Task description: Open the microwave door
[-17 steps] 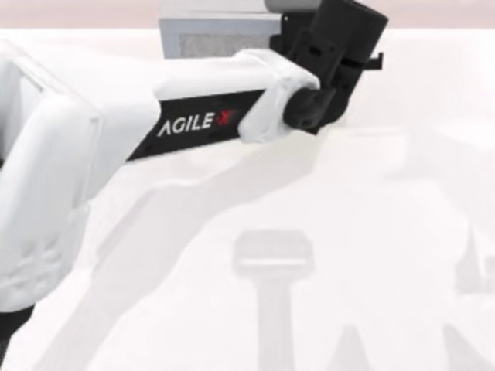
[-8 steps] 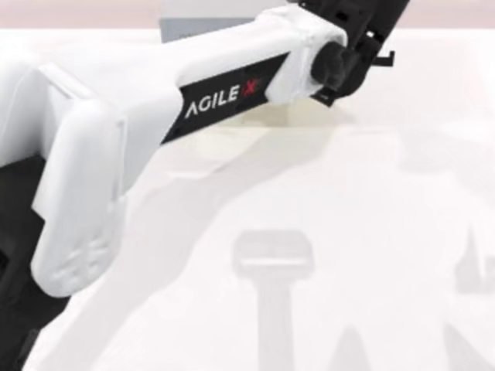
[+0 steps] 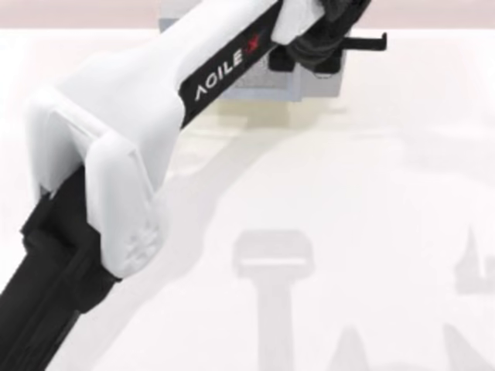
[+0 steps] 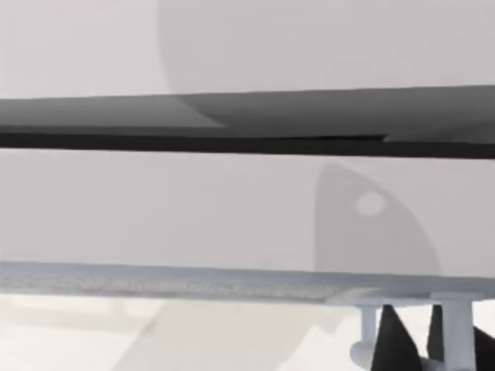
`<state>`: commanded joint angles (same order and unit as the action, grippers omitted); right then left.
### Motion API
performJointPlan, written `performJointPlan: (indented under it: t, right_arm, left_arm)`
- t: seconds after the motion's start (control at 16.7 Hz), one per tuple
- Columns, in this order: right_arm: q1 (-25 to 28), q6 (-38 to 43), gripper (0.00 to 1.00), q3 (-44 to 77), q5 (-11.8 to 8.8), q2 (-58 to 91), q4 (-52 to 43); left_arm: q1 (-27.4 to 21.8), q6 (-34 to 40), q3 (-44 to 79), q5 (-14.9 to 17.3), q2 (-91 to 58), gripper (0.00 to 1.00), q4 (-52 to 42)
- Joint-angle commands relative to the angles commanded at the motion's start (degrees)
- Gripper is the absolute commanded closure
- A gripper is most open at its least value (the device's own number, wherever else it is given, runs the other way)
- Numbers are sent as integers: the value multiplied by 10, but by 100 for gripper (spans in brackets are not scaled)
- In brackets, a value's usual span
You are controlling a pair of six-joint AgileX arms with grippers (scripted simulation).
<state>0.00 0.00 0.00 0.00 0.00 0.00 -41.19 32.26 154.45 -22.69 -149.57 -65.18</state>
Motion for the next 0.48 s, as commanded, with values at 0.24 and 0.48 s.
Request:
performJointPlan:
  t: [0.24,0.48]
  right_arm:
    - [0,0,0,0,0,0,0]
    - [0,0,0,0,0,0,0]
  left_arm:
    - [11,18,102,39,-34,100,-108]
    - [14,22,120,47,-40,100,-126]
